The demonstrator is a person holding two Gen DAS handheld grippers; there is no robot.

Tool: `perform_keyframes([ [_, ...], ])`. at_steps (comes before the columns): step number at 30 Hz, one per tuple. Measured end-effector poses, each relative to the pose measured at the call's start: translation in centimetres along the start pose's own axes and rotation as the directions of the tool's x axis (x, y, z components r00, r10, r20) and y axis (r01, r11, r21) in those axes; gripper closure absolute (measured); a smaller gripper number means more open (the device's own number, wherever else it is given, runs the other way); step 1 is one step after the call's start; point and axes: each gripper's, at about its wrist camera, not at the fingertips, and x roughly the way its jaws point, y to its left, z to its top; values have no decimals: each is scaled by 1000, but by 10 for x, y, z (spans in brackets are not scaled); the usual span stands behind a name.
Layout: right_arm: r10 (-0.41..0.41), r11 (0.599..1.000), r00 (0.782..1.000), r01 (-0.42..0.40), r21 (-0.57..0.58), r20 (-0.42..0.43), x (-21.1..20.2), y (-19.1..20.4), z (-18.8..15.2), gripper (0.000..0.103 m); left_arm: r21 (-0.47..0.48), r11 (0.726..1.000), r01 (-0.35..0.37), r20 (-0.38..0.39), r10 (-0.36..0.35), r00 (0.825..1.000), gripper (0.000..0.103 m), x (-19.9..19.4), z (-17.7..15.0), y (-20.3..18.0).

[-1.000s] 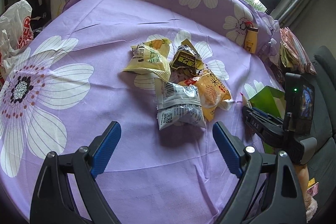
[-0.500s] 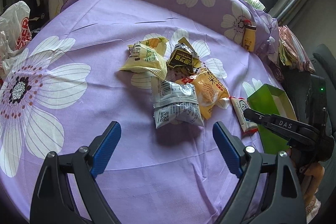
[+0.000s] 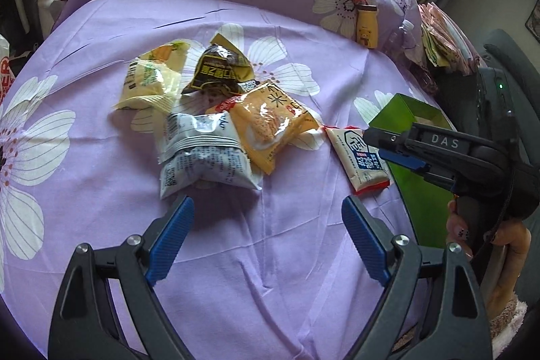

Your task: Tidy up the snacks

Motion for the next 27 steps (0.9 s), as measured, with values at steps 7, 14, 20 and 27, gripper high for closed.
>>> perform_keyframes([
  [7, -57, 998, 998, 56, 8, 4, 4, -19, 17, 64, 4, 998, 62, -68, -61, 996, 14, 32, 13, -27],
  [14, -38, 998, 997, 41, 43, -71, 26, -21, 17, 33, 14, 996, 88, -114, -86, 990, 15, 65, 21, -53],
  [20, 73, 993, 993, -64, 94, -89, 30, -32, 20, 32, -10, 992, 123, -145, -123, 982, 25, 86, 25, -58],
  [27, 98, 992, 989, -89, 87, -109, 30, -29, 18, 32, 15, 988, 151, -135, -147, 980, 65, 97, 29, -63],
])
